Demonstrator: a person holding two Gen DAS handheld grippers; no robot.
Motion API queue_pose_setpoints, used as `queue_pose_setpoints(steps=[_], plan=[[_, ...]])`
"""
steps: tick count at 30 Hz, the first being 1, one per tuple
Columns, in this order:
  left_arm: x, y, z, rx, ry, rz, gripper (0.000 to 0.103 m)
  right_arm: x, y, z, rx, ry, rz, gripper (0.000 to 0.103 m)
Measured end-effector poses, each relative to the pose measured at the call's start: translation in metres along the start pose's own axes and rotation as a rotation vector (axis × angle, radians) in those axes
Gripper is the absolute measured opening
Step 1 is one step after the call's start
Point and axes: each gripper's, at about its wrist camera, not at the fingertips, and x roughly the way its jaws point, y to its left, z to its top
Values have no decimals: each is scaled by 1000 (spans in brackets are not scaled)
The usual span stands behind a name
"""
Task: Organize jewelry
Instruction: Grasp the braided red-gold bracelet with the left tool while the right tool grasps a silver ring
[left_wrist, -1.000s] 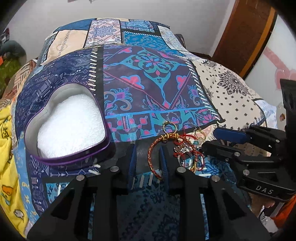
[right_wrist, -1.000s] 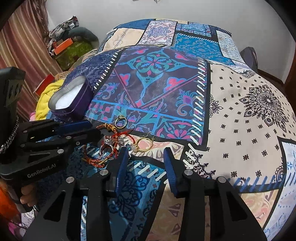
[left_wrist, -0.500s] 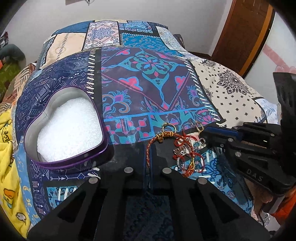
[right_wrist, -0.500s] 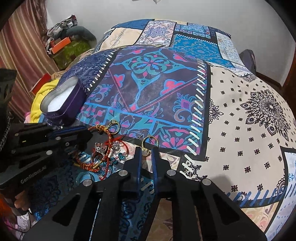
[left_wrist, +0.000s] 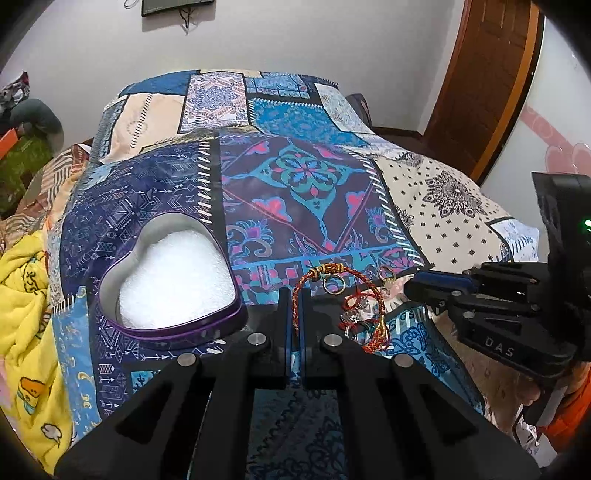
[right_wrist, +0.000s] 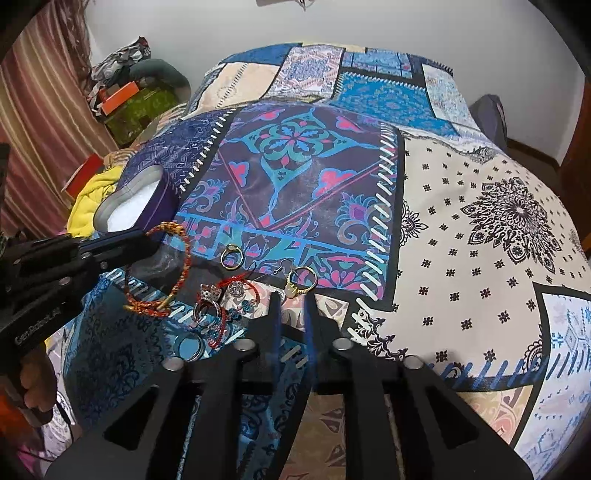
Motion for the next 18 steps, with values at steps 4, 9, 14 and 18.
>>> queue_pose_setpoints(steps=[4, 9, 14, 18], plan=[[0, 0, 0, 4, -6, 5, 1, 9, 0, 5, -9, 9, -38, 20], [3, -1, -2, 18, -5, 7, 1, 25, -1, 11, -12, 33, -30, 20], [7, 0, -1, 20, -5, 5, 1, 30, -2, 12, -19, 26, -25, 19], [8, 1, 0, 14, -8, 1, 1, 28, 0, 10, -33, 17, -39, 16]])
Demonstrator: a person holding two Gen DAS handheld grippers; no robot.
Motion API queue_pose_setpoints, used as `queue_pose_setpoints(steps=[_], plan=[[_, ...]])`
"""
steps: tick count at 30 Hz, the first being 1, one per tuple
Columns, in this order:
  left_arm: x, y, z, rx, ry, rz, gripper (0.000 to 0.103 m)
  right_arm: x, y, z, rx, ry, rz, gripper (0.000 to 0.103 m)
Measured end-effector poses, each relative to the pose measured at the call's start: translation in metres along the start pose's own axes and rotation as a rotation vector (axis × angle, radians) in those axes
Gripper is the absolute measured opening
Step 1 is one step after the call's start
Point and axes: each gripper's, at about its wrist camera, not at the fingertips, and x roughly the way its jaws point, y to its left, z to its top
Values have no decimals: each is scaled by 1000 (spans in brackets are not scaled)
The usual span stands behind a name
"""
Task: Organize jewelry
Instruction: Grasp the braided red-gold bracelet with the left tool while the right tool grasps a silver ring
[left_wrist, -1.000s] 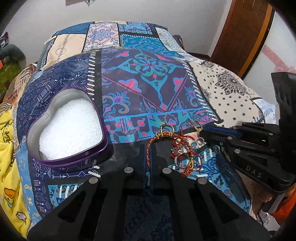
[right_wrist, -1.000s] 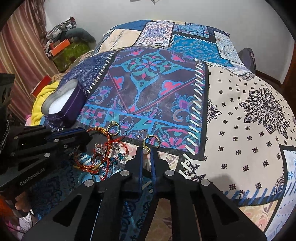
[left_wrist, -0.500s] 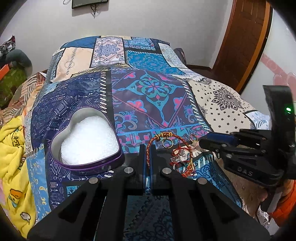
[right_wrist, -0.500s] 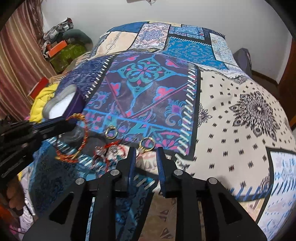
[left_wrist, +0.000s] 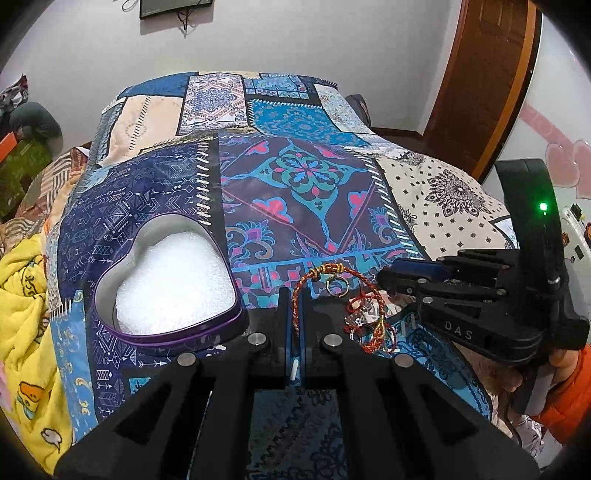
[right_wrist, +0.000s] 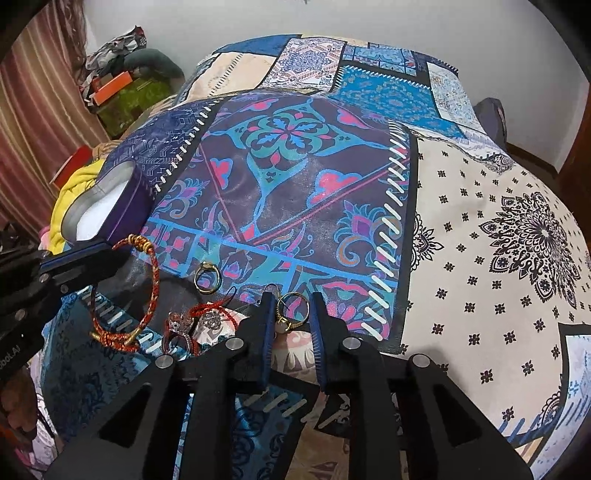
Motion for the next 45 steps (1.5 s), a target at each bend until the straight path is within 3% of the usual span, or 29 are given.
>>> queue_pose_setpoints(steps=[2, 17, 20, 22, 26, 45], plan=[[-3, 1, 1, -4, -7, 0, 1, -4, 1, -1, 0, -8, 5, 6], [-45, 3, 7, -20, -89, 14, 1, -39, 5, -3, -28, -47, -31, 5], [-47, 3, 6, -25, -92, 14, 1, -36, 8, -5, -51, -17, -45, 11], [-47, 3, 5, -26, -92, 16, 1, -30, 10, -6, -69, 6, -60, 28], [-44, 3, 4, -24, -87, 21, 1, -10, 7, -11, -79, 49, -74, 28], [-18, 8, 7, -38, -51, 7, 1, 1, -4, -1, -64, 1, -45, 23]])
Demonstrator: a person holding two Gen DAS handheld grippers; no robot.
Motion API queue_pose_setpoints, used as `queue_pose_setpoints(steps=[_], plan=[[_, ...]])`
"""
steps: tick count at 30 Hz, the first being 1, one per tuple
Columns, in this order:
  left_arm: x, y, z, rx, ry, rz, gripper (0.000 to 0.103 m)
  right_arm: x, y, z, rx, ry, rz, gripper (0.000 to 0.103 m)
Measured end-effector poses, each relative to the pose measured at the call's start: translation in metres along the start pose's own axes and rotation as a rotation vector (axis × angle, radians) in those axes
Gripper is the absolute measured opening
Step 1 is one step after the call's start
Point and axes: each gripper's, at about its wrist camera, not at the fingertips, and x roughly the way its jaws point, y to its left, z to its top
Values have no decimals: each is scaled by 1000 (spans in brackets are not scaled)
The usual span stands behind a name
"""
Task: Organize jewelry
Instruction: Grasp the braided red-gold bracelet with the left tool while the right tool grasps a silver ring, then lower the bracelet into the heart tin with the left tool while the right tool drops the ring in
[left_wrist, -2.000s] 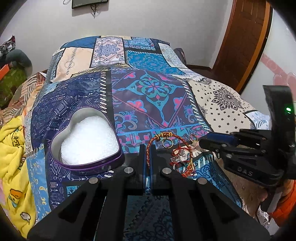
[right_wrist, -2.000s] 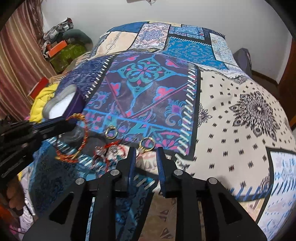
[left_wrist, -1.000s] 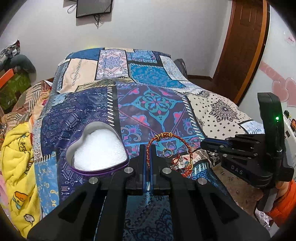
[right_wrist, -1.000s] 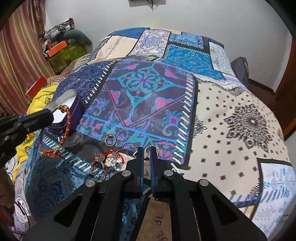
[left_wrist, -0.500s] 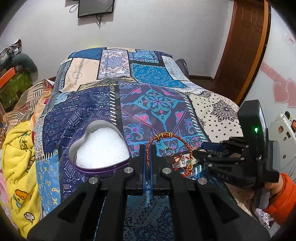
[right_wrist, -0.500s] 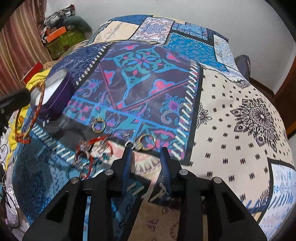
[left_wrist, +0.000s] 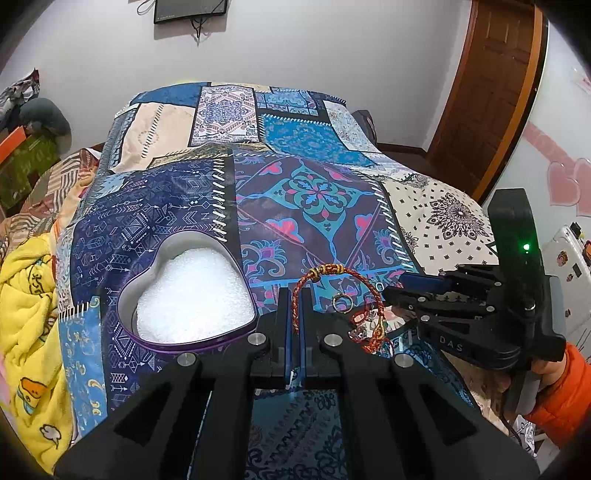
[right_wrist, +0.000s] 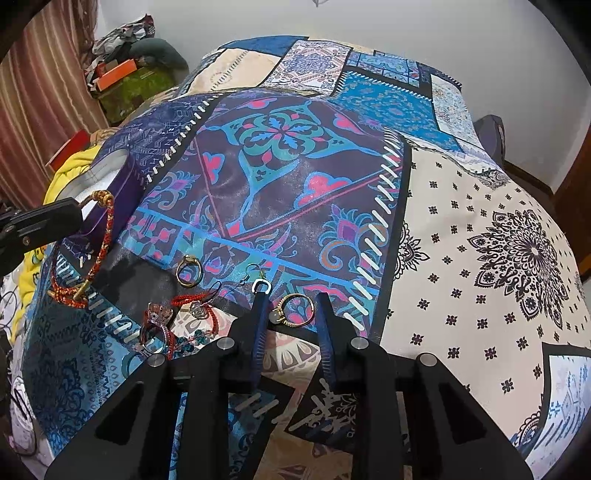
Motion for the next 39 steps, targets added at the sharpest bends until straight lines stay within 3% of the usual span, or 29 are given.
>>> queue_pose_setpoints(steps=[10, 19, 26, 31, 39], plan=[[-32, 7, 8, -4, -68, 30, 1, -34, 12, 10, 8, -72, 0, 23], [-68, 26, 16, -34, -149, 81, 1, -84, 47, 38, -30, -218, 71, 23], [-80, 43, 23, -42, -188, 114, 1, -99, 74, 57, -46, -282, 129, 23], [-70, 62, 26, -70, -162, 114, 1, -92, 90, 68, -60, -292, 172, 23], [-29, 92, 20, -110, -55, 109, 1, -60, 109, 81, -83, -243, 222, 23]])
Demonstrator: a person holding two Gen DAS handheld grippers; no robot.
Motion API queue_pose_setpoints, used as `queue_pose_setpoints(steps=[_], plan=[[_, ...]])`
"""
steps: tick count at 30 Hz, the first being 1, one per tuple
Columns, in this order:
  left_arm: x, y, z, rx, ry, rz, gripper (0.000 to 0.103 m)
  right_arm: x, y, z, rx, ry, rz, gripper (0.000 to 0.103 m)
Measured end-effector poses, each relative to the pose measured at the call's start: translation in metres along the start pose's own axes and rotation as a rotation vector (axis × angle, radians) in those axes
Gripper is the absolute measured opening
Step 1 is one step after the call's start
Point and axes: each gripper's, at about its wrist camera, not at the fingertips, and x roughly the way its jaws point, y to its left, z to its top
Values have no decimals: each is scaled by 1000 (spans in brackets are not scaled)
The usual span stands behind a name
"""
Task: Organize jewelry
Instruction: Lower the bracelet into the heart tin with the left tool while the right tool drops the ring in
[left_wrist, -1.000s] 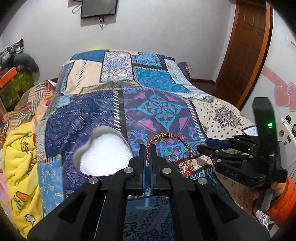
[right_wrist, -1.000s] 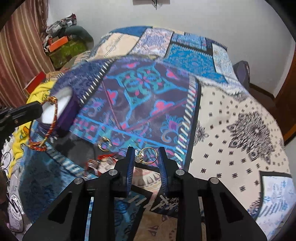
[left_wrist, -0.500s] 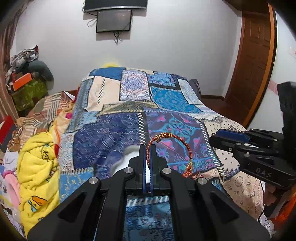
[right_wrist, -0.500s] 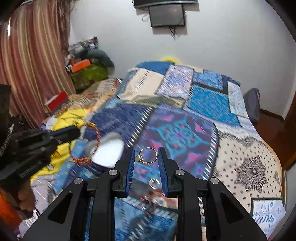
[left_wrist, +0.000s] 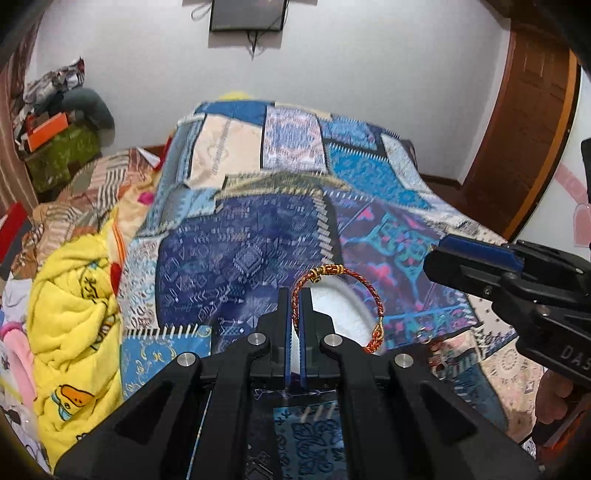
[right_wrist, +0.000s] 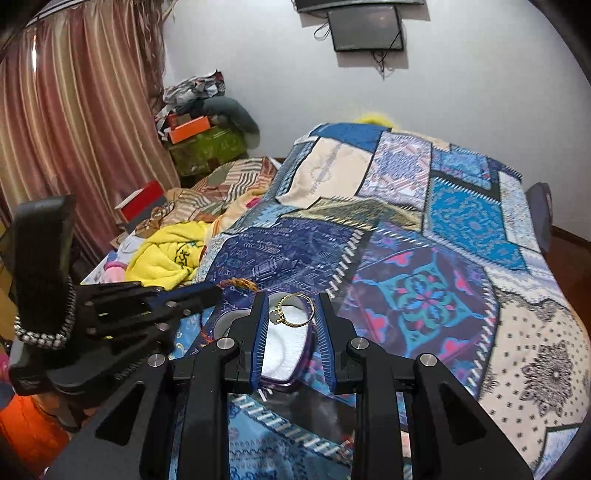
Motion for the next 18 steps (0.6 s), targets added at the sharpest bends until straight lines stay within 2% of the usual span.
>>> queue_pose_setpoints(steps=[6, 18], plan=[[25, 8, -5, -4, 62, -30, 1, 27, 1, -3, 2, 56, 31, 23], [29, 3, -9, 62, 48, -8, 1, 57, 3, -10, 6, 137, 75, 23]])
